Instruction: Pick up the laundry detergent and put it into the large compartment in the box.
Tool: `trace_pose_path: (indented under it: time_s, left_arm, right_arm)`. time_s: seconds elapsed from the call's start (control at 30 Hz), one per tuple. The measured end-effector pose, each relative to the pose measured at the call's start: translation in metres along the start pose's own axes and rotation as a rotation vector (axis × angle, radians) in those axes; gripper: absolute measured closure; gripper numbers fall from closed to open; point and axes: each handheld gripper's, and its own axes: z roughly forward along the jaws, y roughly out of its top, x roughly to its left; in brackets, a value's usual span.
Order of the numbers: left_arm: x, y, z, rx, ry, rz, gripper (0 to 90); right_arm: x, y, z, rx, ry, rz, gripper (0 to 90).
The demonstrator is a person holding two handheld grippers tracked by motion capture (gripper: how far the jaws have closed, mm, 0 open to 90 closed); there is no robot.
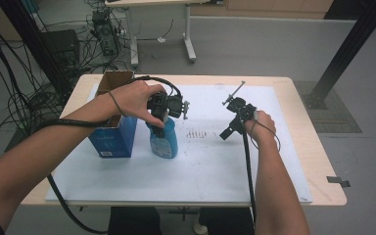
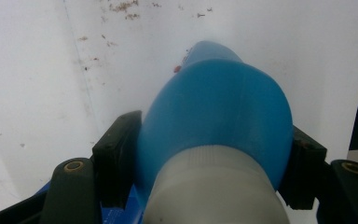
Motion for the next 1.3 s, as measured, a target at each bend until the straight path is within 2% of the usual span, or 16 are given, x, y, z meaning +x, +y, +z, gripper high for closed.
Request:
trace_pose_path:
  time_s: [1.3]
  left_arm:
    - [-0.0005,-0.0005,0.0002,-0.004,0.001,-0.001,33.8]
  right_arm:
    - [-0.0004,-0.0048,0.0005,-0.025,0.005,0.000,3.7]
